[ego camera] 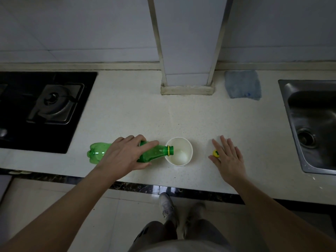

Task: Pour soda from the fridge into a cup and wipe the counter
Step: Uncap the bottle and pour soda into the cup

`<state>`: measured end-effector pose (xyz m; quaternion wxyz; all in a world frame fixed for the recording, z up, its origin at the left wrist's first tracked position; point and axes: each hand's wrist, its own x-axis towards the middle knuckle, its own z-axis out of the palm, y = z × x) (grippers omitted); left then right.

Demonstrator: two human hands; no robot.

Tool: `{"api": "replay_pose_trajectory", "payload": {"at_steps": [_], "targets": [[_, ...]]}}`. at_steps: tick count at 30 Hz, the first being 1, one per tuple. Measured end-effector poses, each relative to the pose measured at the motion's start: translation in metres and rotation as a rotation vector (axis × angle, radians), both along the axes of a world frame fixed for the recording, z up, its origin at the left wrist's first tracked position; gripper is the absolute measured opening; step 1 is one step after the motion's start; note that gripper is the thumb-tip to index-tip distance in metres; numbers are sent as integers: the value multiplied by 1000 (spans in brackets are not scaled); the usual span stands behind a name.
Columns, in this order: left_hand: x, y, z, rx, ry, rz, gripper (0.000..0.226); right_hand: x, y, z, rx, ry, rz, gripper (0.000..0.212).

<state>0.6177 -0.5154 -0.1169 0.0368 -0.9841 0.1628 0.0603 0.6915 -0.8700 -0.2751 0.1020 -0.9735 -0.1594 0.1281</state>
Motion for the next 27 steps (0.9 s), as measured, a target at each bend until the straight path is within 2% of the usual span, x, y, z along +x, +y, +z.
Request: {"api": "replay_pose_trajectory", "payload": {"at_steps": [27], "targets": [[7, -4, 6, 75, -11, -43, 69, -1, -1, -3, 7, -5, -13, 69]]}}
